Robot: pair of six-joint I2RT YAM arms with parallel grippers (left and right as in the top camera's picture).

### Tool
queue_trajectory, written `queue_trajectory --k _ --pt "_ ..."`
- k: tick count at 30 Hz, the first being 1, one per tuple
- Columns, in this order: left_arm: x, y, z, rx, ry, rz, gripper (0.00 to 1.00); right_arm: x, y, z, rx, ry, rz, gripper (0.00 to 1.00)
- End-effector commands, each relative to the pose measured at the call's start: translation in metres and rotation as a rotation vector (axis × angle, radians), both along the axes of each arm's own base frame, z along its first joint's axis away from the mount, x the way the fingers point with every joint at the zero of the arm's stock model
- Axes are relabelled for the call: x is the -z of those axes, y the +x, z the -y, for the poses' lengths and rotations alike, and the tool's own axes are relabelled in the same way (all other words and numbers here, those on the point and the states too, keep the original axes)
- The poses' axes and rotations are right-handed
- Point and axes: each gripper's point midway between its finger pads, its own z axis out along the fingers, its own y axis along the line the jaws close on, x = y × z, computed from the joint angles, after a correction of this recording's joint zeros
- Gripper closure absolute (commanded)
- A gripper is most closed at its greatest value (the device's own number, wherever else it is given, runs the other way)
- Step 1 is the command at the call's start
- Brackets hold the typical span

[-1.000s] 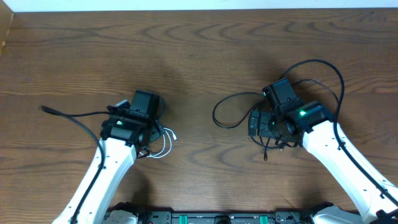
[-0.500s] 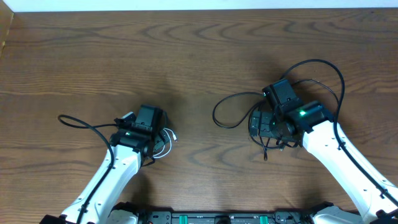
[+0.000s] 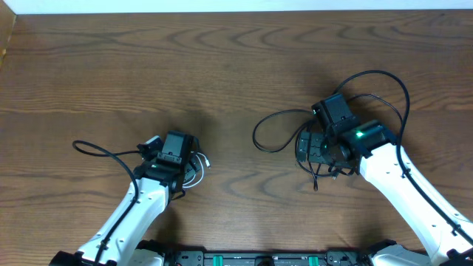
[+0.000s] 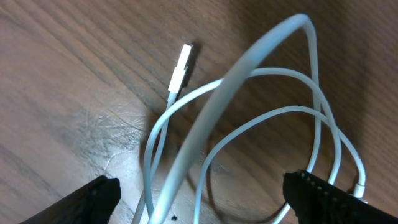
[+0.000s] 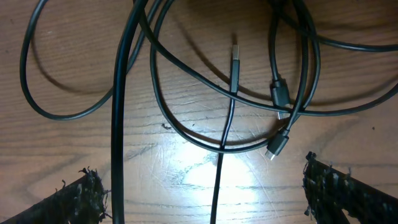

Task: Untangle cables

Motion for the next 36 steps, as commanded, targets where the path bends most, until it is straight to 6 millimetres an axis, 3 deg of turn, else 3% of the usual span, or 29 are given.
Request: queue_trajectory --k 1,8,14,21,26,36 --pt "0.001 0.002 -0.004 -0.014 0.018 0.008 0.12 -0.001 0.001 0.001 0.007 -0.010 0.008 0.01" --pt "0.007 0.002 -0.004 -0.014 0.022 -0.008 0.18 -0.001 0.001 0.001 0.006 -0.011 0.008 0.01" --pt "0.019 -0.002 -0.005 -0.013 0.036 -0.058 0.30 -0.001 0.001 0.001 0.006 -0.011 0.008 0.01" --pt "0.022 -0.004 -0.006 -0.013 0.040 -0.071 0.71 -0.001 0.001 0.001 0.006 -0.011 0.008 0.01" --pt "0.007 0.005 -0.006 -0.003 0.041 -0.009 0.92 -0.001 0.000 0.001 0.006 -0.013 0.003 0.01" --pt "-0.051 0.036 0.001 0.023 -0.013 0.261 0.92 -0.001 0.000 0.001 0.006 -0.012 0.004 0.01"
